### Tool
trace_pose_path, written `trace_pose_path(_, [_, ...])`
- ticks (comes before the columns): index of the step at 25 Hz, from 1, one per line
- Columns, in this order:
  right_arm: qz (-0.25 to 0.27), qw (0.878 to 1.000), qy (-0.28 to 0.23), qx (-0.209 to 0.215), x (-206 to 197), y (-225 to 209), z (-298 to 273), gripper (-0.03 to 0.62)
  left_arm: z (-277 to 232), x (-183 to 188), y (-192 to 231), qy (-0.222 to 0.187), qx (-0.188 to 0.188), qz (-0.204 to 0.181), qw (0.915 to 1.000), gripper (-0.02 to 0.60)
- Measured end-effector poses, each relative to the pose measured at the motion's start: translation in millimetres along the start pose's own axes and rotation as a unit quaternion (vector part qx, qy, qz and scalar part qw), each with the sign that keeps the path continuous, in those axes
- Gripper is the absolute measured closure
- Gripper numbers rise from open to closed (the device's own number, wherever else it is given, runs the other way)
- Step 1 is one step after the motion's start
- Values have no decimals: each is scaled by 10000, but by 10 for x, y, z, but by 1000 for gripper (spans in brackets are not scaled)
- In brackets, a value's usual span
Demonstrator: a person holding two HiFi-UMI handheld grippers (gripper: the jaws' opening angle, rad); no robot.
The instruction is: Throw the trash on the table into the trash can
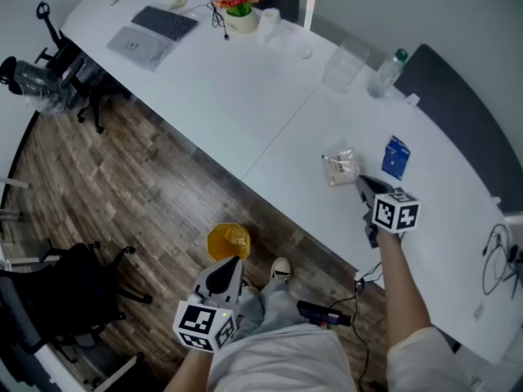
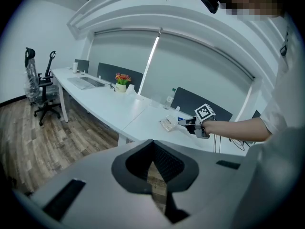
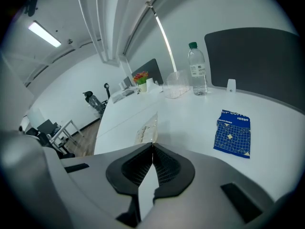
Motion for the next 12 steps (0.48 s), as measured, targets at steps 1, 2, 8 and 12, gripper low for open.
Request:
trace_pose_path(1, [14,10000,-29,18,13,23,38,562,25,16,10,-33,8,-15,10000,581])
trace_pose_path(2, [39,10000,-59,34,31,50,80,562,53,32,25,-69,25,-22,10000,581])
trace_pose_path(8, [130,9995,-193,203,102,386,374,562,298,116,148,-283,153,7,9995,581])
trace_pose_path(12, [85,9986,-289,430,132,783,560,562,541,204,271,-474,260,-8,9985,581])
Point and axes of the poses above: the fingertips, and each gripper's own axes: z backward along the fingers, y to its left, x out of its top, the point moved 3 cm from there along z, backward along the fingers, and after that the axes turned 4 degrees about -x, right-handed, at the moved point
